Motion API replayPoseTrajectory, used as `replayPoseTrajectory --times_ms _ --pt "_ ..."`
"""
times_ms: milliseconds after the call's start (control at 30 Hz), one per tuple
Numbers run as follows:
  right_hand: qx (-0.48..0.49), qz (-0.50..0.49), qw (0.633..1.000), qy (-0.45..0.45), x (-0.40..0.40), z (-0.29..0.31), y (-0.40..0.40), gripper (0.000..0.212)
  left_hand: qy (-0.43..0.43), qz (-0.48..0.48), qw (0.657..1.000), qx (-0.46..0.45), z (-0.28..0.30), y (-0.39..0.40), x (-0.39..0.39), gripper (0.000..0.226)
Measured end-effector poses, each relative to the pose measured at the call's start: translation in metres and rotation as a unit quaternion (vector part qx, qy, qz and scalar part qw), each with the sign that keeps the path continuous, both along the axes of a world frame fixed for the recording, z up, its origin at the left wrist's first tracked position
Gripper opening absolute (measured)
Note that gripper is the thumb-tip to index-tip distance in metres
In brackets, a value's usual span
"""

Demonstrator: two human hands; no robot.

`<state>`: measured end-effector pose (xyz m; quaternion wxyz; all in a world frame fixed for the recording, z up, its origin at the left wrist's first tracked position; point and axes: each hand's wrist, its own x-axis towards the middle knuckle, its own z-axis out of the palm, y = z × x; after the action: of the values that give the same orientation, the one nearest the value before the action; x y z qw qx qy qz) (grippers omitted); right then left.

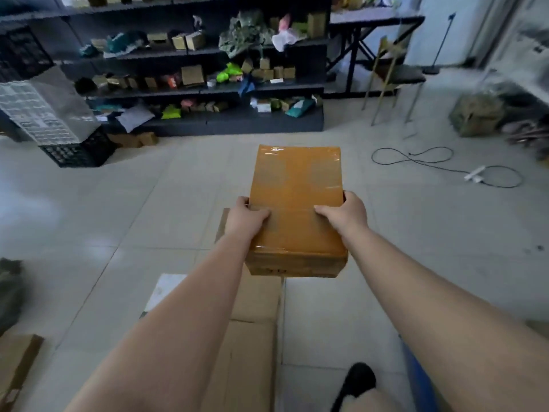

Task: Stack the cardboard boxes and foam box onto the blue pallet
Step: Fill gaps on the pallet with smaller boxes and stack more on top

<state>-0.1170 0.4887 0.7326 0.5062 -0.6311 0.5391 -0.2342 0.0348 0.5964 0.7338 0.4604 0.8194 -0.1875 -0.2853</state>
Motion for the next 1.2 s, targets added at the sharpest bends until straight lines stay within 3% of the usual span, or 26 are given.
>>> replayPoseTrajectory --times_ms 300,633,800,900,1067,1200 --pt "0.070 -0.173 0.982 -0.013 -0.145 -0.056 -0.135 0.060 -0.025 -0.188 0.980 0.054 -0.043 -0.189 -0.118 0.046" --pt "0.091 -0.360 0.929 -0.004 -0.294 -0.093 -0.211 0.063 -0.042 -0.397 0.910 0.115 -0.076 -0.348 -0.263 0.049" --pt "0.135 -0.474 0.870 -0.004 -0.350 -0.115 -0.225 0.061 -0.069 -0.530 0.831 0.153 -0.096 -0.400 -0.325 0.050" --pt "0.151 -0.536 0.830 -0.029 -0.372 -0.127 -0.231 0.057 -0.089 -0.613 0.767 0.168 -0.109 -0.433 -0.359 0.049" --pt "0.194 -0.646 0.737 -0.044 -0.389 -0.145 -0.234 0.072 -0.100 -0.732 0.646 0.192 -0.128 -0.482 -0.410 0.051" --pt "0.227 -0.698 0.678 -0.038 -0.401 -0.164 -0.226 0.074 -0.098 -0.780 0.577 0.221 -0.152 -0.494 -0.451 0.056"
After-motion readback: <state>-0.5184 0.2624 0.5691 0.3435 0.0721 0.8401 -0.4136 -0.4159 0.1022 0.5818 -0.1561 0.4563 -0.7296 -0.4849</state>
